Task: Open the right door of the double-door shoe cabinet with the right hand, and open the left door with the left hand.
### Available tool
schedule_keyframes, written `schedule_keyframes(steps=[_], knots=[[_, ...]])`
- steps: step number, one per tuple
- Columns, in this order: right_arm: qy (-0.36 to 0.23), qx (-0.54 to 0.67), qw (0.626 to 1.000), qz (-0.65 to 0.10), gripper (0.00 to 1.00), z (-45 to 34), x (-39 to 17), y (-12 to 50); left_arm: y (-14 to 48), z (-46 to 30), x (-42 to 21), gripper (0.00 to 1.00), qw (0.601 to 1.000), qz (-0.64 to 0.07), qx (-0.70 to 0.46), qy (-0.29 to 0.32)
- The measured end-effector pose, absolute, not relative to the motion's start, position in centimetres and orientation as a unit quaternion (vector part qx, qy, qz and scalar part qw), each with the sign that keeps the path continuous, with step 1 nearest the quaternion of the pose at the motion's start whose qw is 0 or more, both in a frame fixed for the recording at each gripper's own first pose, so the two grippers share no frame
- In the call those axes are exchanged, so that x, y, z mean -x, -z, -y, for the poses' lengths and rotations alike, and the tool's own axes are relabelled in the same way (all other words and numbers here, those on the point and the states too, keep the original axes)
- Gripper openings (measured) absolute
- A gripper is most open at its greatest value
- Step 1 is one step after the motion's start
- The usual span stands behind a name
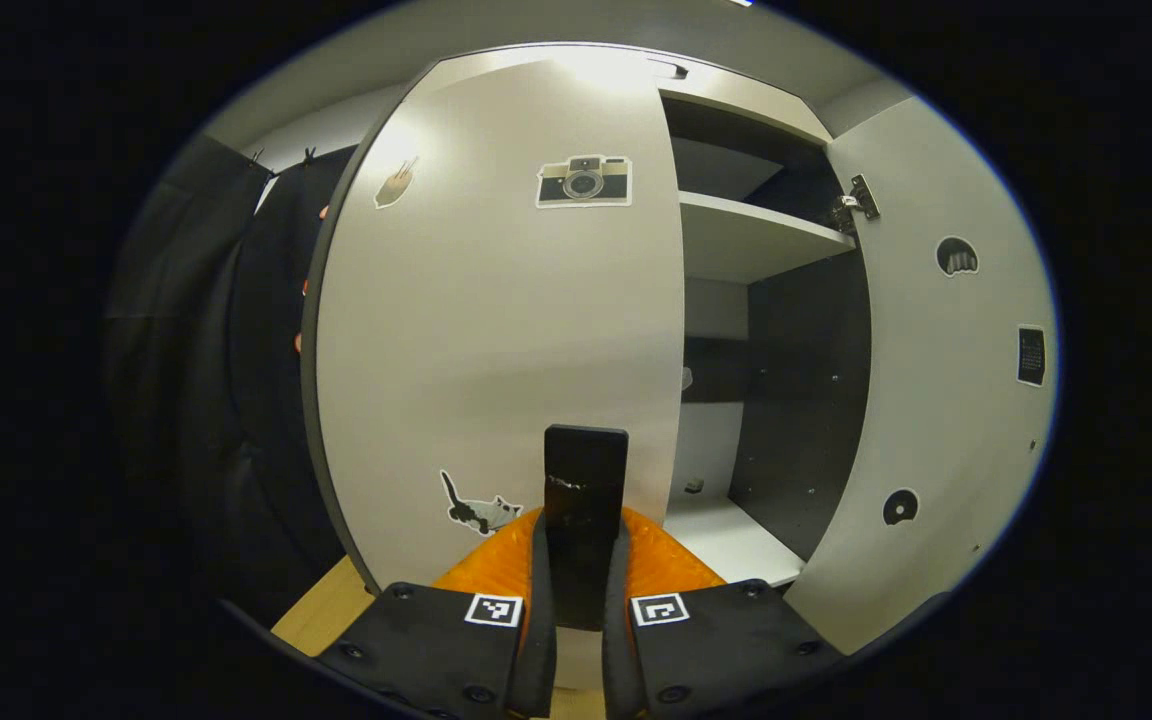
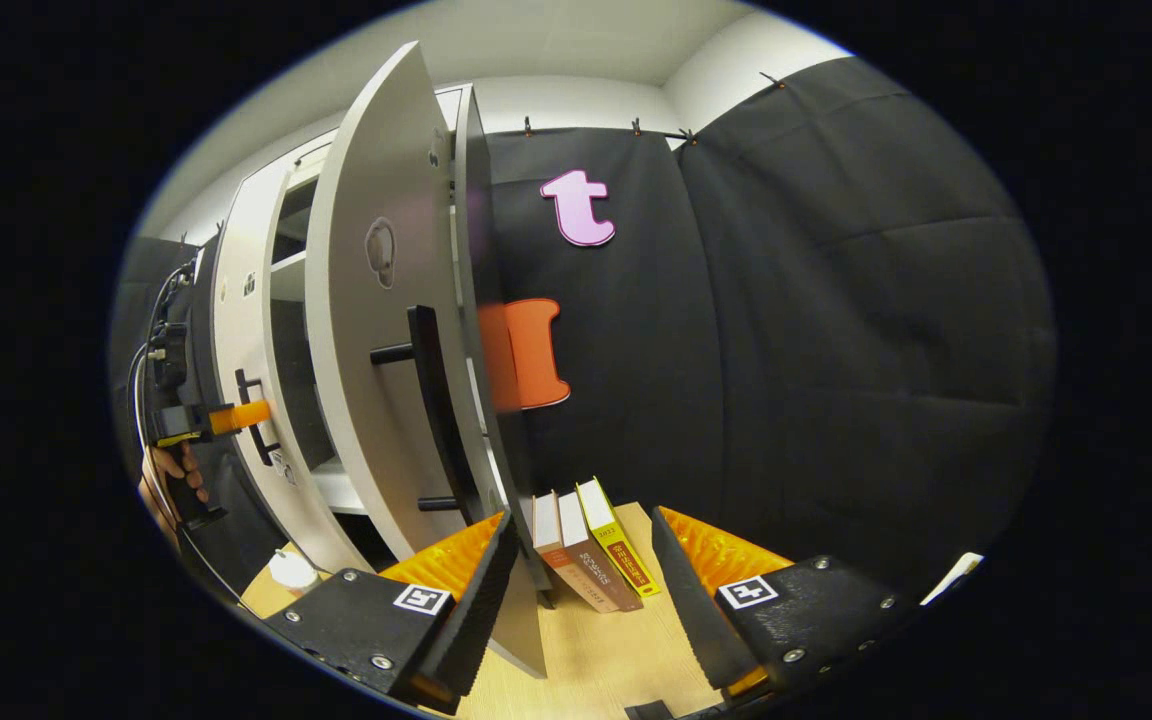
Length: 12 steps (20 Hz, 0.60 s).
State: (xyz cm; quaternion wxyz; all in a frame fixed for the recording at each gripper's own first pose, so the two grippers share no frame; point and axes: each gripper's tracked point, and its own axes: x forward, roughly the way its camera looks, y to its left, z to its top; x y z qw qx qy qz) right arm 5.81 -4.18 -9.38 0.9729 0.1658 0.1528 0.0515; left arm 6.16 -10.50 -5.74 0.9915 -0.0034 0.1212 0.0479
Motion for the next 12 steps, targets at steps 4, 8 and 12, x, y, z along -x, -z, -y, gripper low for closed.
schedule_keyframes(steps=[4, 8, 12], knots=[[-0.078, -0.167, 0.971, -0.155, 0.83, 3.3, -5.8, 9.2, 5.3, 9.7, -4.4, 0.25, 0.990, -0.122, 0.011, -0.069], [-0.106, -0.169, 0.968, -0.152, 0.83, 2.0, -5.7, 8.8, 4.7, 8.5, -2.3, 0.19, 0.989, -0.119, 0.023, -0.085], [-0.123, -0.162, 0.967, -0.151, 0.83, 1.3, -5.4, 8.8, 4.2, 7.7, -0.3, 0.19, 0.987, -0.118, 0.024, -0.106]])
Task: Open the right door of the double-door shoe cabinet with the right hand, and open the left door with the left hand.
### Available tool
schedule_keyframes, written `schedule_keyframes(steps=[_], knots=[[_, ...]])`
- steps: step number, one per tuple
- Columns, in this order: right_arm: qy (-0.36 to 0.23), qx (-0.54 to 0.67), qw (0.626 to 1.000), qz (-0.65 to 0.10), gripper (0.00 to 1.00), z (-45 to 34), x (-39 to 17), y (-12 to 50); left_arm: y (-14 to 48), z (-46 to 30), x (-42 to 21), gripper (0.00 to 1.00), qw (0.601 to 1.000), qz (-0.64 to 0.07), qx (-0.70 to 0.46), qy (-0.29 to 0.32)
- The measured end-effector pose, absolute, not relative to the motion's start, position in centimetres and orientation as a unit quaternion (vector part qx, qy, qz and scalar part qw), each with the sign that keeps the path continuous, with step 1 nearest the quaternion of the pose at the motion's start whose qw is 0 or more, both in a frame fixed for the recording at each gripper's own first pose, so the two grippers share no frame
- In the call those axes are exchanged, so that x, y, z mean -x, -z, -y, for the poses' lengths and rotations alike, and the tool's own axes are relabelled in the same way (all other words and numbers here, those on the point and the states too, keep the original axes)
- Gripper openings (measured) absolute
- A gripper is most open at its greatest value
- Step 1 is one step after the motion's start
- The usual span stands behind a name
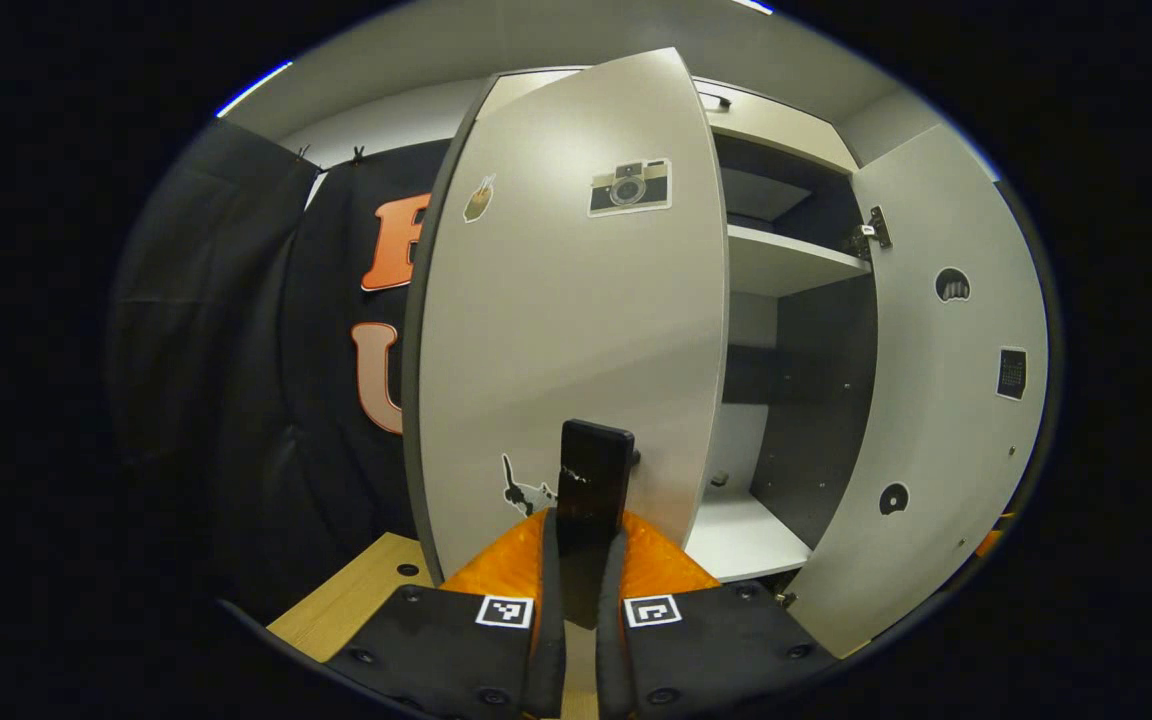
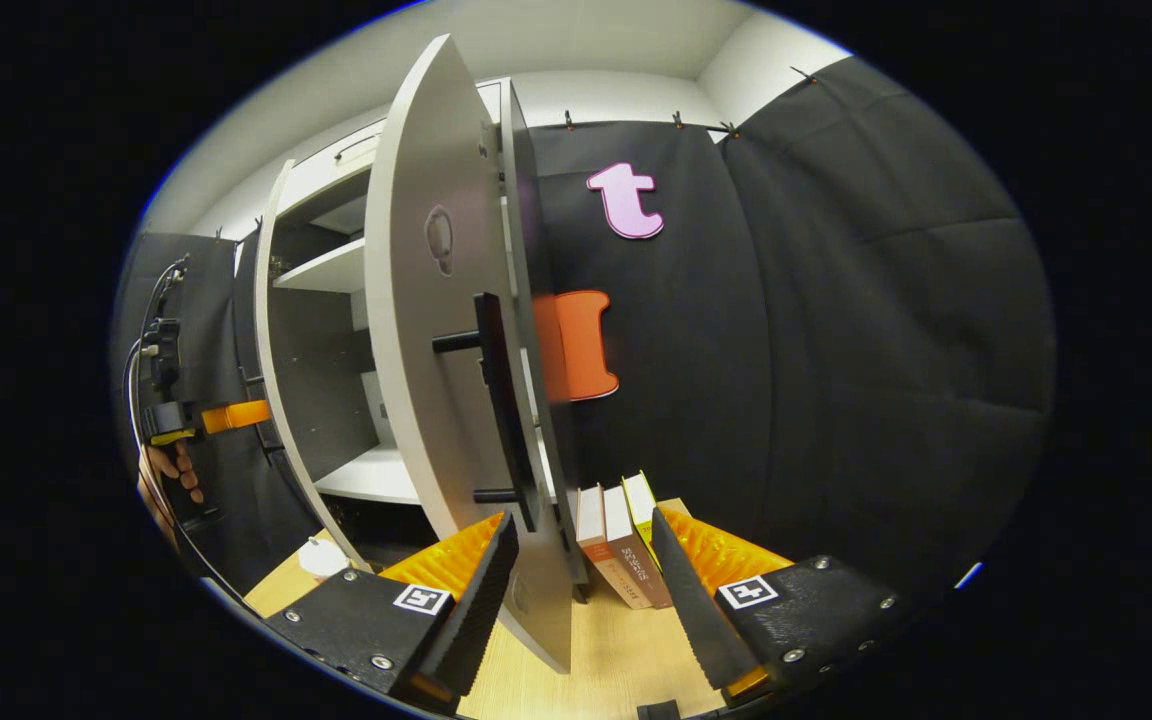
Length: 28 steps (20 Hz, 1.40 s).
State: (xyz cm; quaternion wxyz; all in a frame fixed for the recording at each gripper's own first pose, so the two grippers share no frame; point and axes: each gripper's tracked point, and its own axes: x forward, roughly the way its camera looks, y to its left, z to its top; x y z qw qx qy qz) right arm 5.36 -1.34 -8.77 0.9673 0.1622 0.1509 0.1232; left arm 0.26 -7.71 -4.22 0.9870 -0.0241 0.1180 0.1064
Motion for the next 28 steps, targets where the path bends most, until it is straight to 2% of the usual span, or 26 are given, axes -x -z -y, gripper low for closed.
schedule_keyframes(steps=[13, 14, 18, 28], knots=[[-0.141, -0.163, 0.965, -0.148, 0.82, -0.5, -4.5, 8.6, 2.7, 2.5, 5.8, 0.16, 0.979, -0.105, 0.014, -0.174], [-0.139, -0.165, 0.965, -0.150, 0.82, -0.5, -4.4, 8.6, 2.5, 1.5, 6.5, 0.12, 0.978, -0.102, 0.011, -0.183], [-0.127, -0.173, 0.967, -0.135, 0.83, -0.2, -4.5, 7.4, 1.9, -3.6, 8.2, 0.08, 0.970, -0.097, 0.006, -0.224], [-0.124, -0.149, 0.974, -0.115, 0.82, -1.3, -3.6, 5.4, 1.8, -3.8, 8.2, 0.07, 0.974, -0.100, -0.016, -0.201]])
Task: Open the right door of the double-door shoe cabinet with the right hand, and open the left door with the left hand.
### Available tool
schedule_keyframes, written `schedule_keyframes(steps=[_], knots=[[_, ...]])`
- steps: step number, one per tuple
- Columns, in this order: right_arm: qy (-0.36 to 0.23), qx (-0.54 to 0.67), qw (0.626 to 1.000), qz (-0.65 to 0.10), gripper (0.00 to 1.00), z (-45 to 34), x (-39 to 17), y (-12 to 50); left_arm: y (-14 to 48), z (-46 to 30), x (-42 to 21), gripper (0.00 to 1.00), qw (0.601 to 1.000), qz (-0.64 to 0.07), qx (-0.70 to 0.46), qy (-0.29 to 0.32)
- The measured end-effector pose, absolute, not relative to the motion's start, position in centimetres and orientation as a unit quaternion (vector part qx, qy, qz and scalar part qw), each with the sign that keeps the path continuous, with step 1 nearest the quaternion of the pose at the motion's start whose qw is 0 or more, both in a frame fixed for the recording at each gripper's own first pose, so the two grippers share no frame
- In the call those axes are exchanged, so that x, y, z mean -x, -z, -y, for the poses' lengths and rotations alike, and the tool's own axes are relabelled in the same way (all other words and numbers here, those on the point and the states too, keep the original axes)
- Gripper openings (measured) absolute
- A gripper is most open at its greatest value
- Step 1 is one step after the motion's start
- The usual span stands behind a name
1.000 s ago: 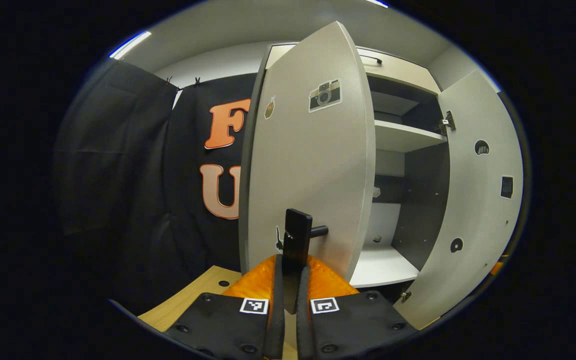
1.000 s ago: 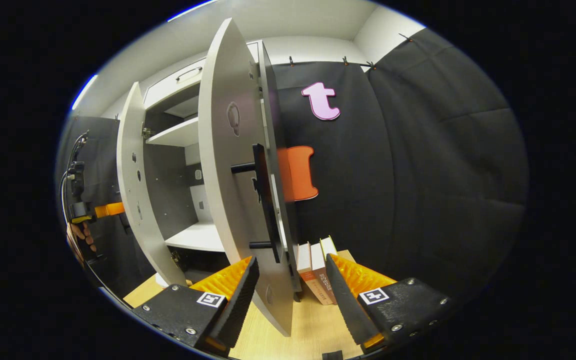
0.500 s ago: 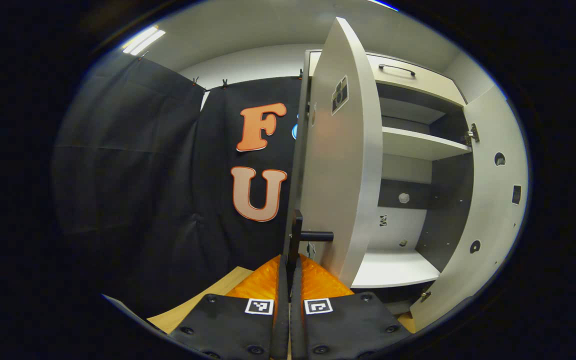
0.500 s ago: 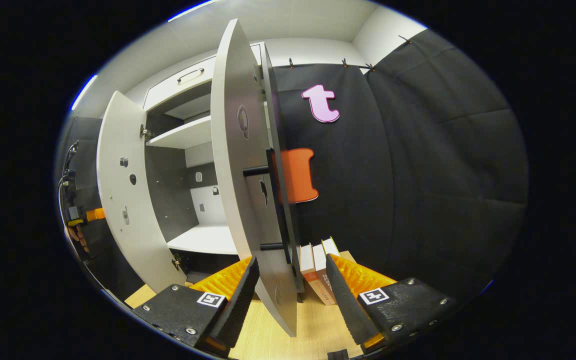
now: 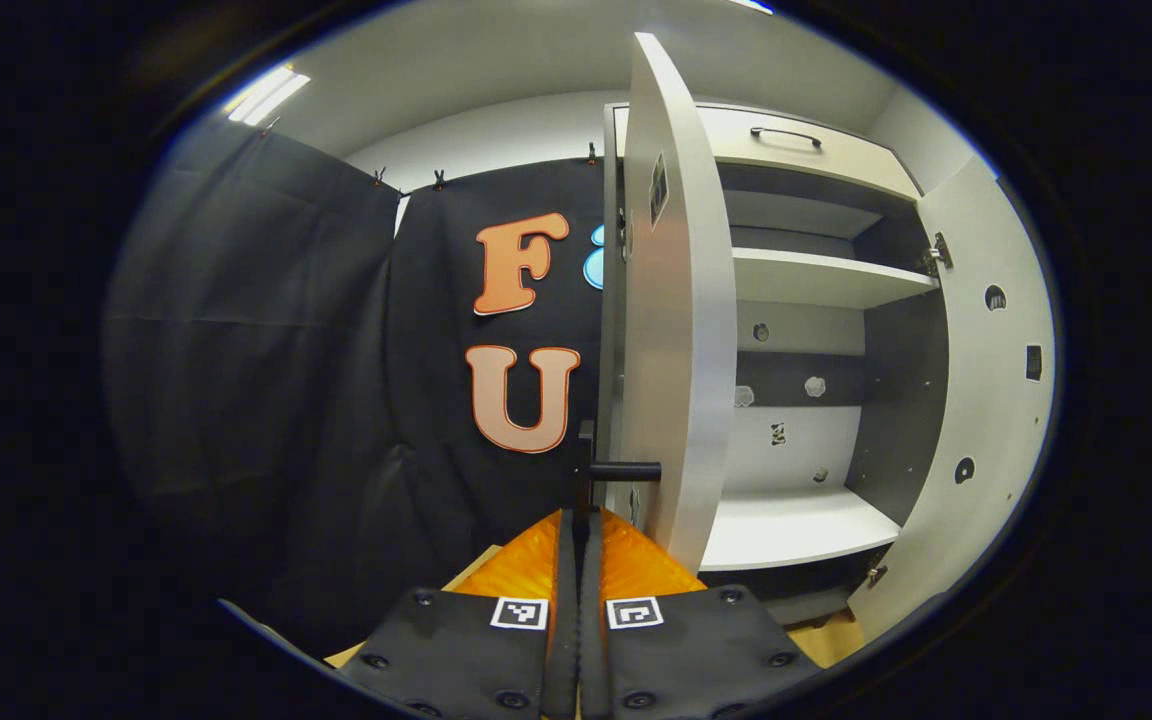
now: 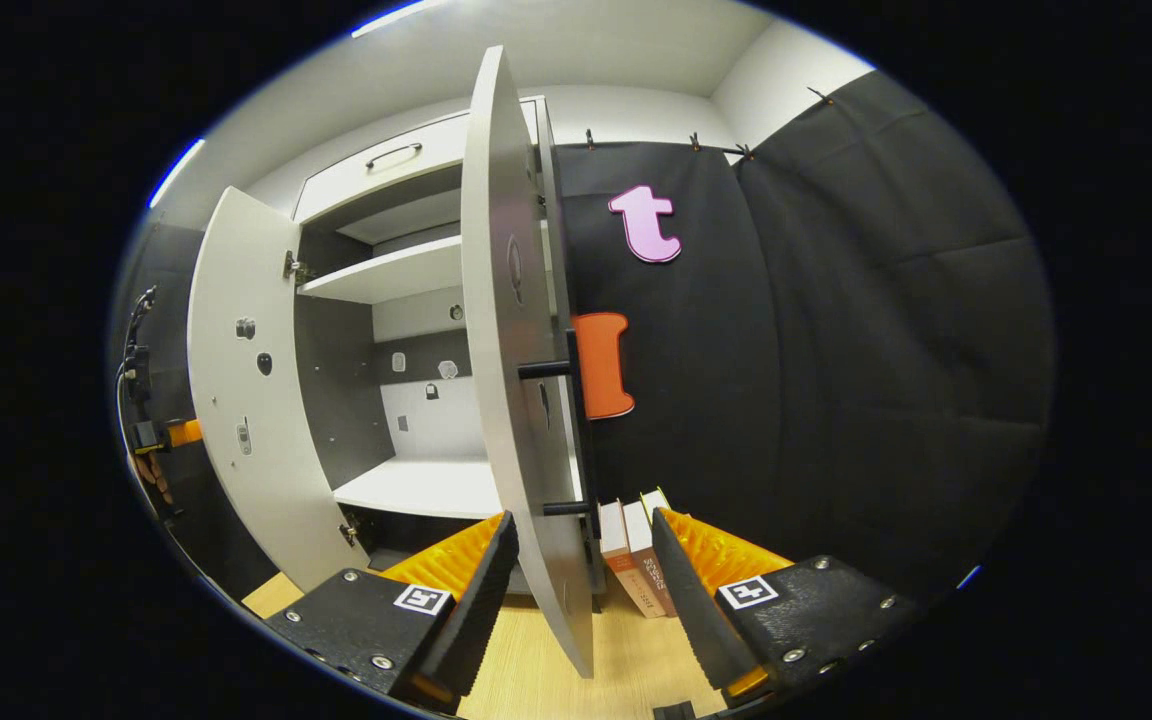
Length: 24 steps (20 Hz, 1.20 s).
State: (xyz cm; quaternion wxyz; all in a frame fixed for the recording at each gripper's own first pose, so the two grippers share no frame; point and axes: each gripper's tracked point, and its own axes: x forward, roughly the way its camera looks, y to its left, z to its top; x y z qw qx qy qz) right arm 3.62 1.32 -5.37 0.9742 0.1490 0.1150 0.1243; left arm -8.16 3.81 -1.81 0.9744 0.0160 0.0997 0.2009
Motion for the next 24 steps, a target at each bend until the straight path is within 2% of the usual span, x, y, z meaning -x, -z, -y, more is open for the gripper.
schedule_keyframes(steps=[3, 8, 15, 17, 19, 20, 24], knots=[[-0.127, -0.132, 0.979, -0.093, 0.82, -1.3, -3.2, 3.8, 1.4, -4.3, 8.9, 0.08, 0.972, -0.099, -0.032, -0.212], [-0.149, -0.131, 0.978, -0.070, 0.82, -3.2, -2.8, 1.7, -0.1, -8.0, 12.3, 0.07, 0.956, -0.092, -0.044, -0.273], [-0.196, -0.137, 0.970, -0.036, 0.82, -5.9, -2.7, -1.0, -3.1, -3.6, 12.3, 0.08, 0.969, -0.056, -0.042, -0.238], [-0.204, -0.144, 0.968, -0.026, 0.82, -6.4, -2.6, -1.7, -2.5, -1.0, 13.0, 0.13, 0.972, -0.061, -0.029, -0.226], [-0.211, -0.145, 0.967, -0.013, 0.83, -6.3, -2.5, -2.5, -3.1, 0.5, 13.2, 0.23, 0.974, -0.053, -0.027, -0.220], [-0.215, -0.142, 0.966, -0.005, 0.83, -6.3, -2.5, -2.8, -3.2, 1.1, 12.9, 0.34, 0.974, -0.050, -0.028, -0.219], [-0.229, -0.136, 0.964, 0.015, 0.83, -6.5, -2.3, -3.6, -2.9, 4.2, 12.0, 0.62, 0.978, -0.052, -0.026, -0.199]])
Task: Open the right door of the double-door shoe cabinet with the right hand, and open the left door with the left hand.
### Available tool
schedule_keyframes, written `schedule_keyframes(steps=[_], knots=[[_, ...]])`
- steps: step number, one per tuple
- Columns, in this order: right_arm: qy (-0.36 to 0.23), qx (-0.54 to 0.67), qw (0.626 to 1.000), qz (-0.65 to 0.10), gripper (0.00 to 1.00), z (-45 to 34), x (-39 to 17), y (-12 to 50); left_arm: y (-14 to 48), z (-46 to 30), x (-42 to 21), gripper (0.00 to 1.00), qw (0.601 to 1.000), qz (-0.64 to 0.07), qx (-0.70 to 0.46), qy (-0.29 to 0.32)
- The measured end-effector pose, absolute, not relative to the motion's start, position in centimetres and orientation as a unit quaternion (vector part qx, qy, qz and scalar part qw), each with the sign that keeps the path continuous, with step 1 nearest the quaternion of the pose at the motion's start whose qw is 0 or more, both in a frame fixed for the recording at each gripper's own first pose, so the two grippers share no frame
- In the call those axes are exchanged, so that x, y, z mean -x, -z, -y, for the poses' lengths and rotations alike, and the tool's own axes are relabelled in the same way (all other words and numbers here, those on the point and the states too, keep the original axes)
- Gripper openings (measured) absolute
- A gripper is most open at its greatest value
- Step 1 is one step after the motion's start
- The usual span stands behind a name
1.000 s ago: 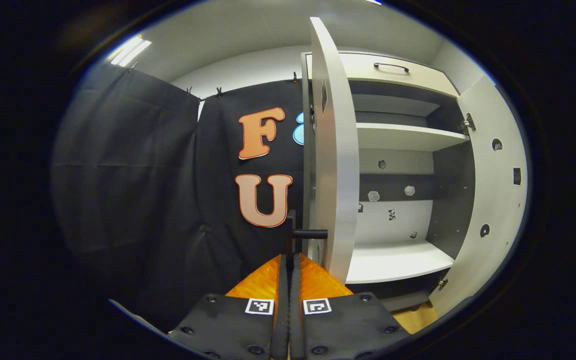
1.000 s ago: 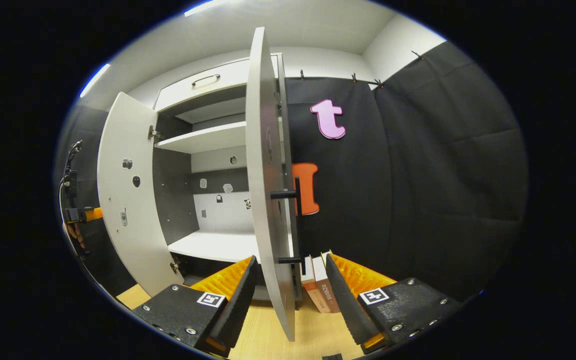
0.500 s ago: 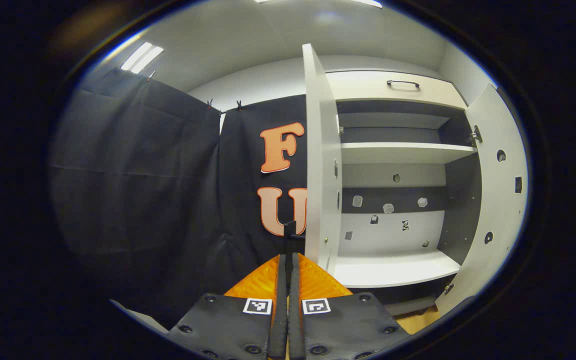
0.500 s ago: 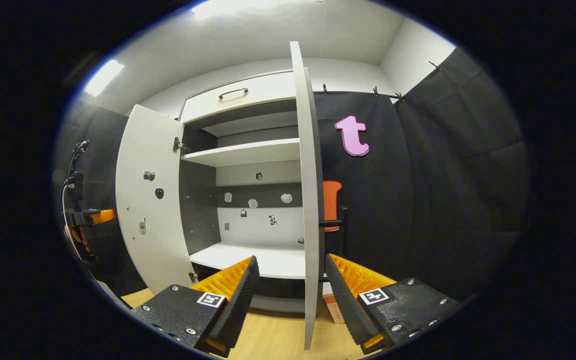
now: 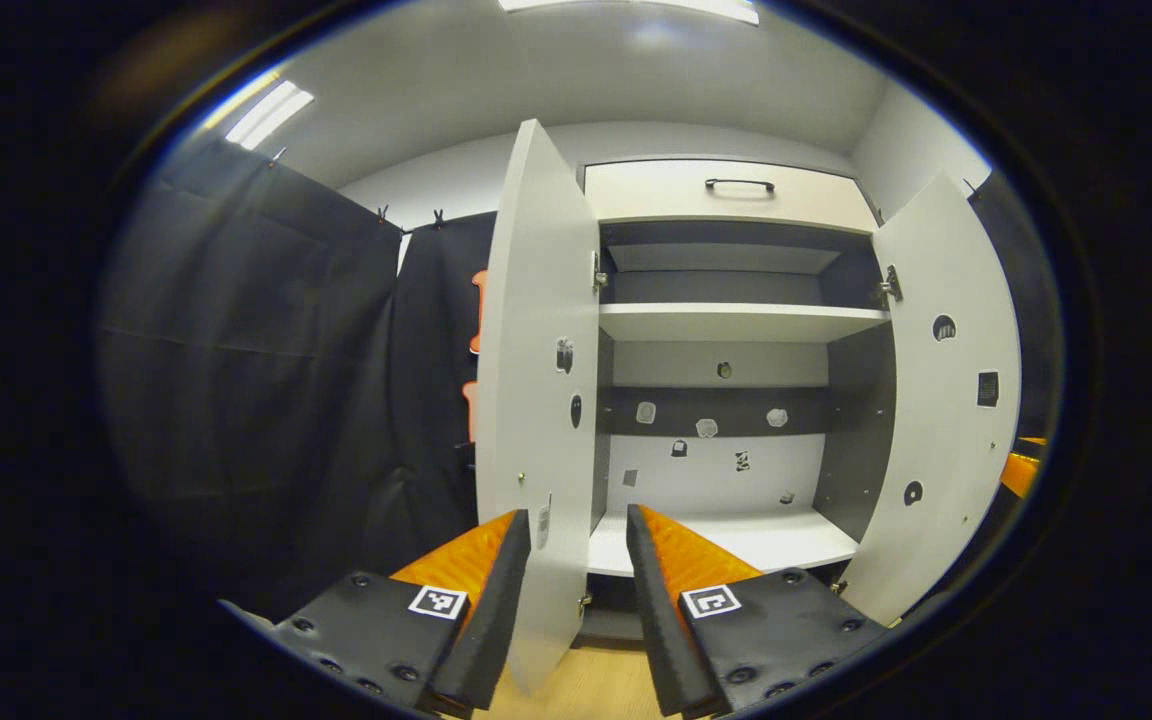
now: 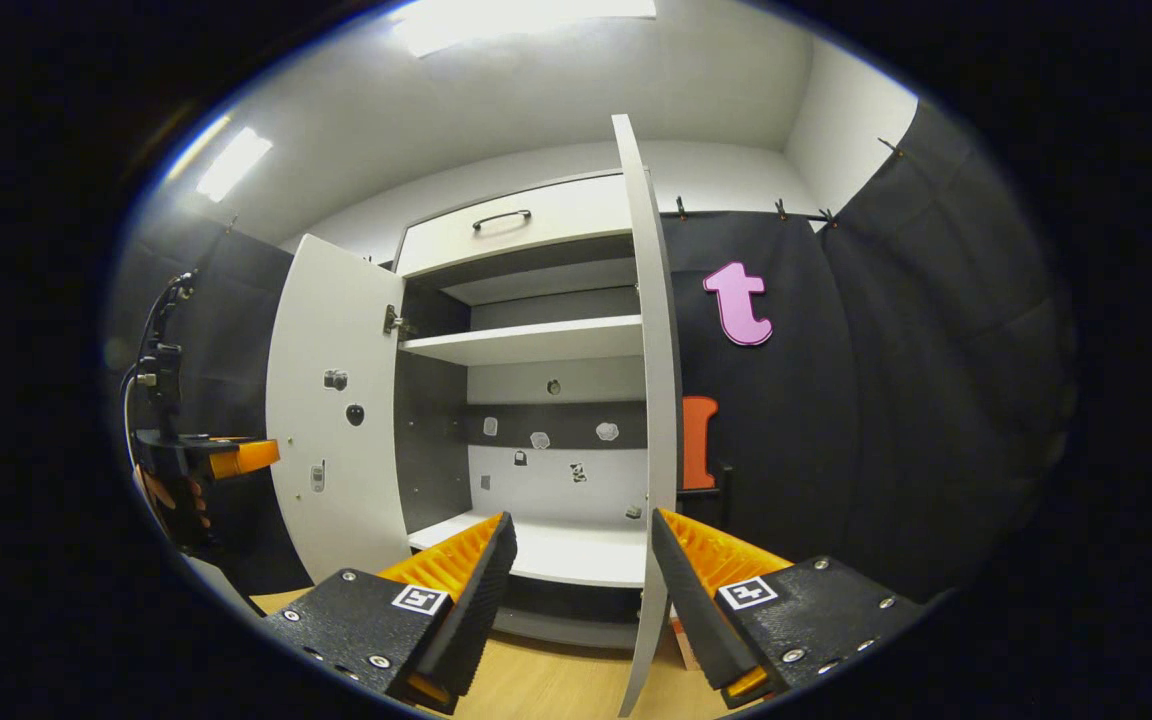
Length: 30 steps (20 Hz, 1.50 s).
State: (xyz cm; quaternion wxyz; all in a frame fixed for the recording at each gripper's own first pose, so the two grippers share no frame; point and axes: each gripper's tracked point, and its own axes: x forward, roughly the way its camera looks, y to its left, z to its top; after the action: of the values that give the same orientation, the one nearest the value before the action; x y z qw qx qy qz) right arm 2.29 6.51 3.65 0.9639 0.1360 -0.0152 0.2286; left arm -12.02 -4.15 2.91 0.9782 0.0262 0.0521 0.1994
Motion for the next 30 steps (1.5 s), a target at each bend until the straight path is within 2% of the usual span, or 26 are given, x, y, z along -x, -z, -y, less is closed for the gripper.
schedule_keyframes(steps=[5, 10, 11, 12, 16, 17, 20, 25, 30], knots=[[-0.224, -0.110, 0.968, 0.031, 0.83, -6.2, -2.4, -4.2, -3.3, 6.7, 11.2, 0.79, 0.983, -0.049, -0.028, -0.173], [-0.188, -0.107, 0.976, 0.027, 0.87, -6.4, -1.6, -4.6, -3.6, 7.6, 9.9, 0.94, 0.990, -0.046, -0.041, -0.127], [-0.181, -0.103, 0.978, 0.026, 0.94, -6.6, -1.5, -4.9, -3.9, 7.4, 9.6, 0.94, 0.991, -0.046, -0.042, -0.115], [-0.175, -0.098, 0.979, 0.024, 0.89, -6.8, -1.2, -5.1, -4.1, 7.2, 9.5, 0.94, 0.992, -0.044, -0.043, -0.107], [-0.145, -0.084, 0.985, 0.036, 0.92, -7.9, -0.5, -6.9, -5.4, 7.2, 9.1, 0.94, 0.996, -0.020, -0.049, -0.078], [-0.141, -0.081, 0.986, 0.036, 0.87, -8.3, -0.2, -7.1, -5.6, 7.4, 9.1, 0.94, 0.996, -0.015, -0.051, -0.069], [-0.119, -0.068, 0.990, 0.032, 0.92, -8.4, -0.1, -7.5, -5.9, 7.5, 8.7, 0.93, 0.998, -0.007, -0.045, -0.050], [-0.112, -0.064, 0.991, 0.022, 0.93, -8.5, -0.1, -7.2, -6.0, 6.8, 9.2, 0.94, 0.998, -0.004, -0.032, -0.055], [-0.140, -0.076, 0.987, 0.031, 0.94, -8.2, 0.0, -7.5, -7.2, 6.2, 10.3, 0.93, 0.996, 0.003, -0.023, -0.083]])
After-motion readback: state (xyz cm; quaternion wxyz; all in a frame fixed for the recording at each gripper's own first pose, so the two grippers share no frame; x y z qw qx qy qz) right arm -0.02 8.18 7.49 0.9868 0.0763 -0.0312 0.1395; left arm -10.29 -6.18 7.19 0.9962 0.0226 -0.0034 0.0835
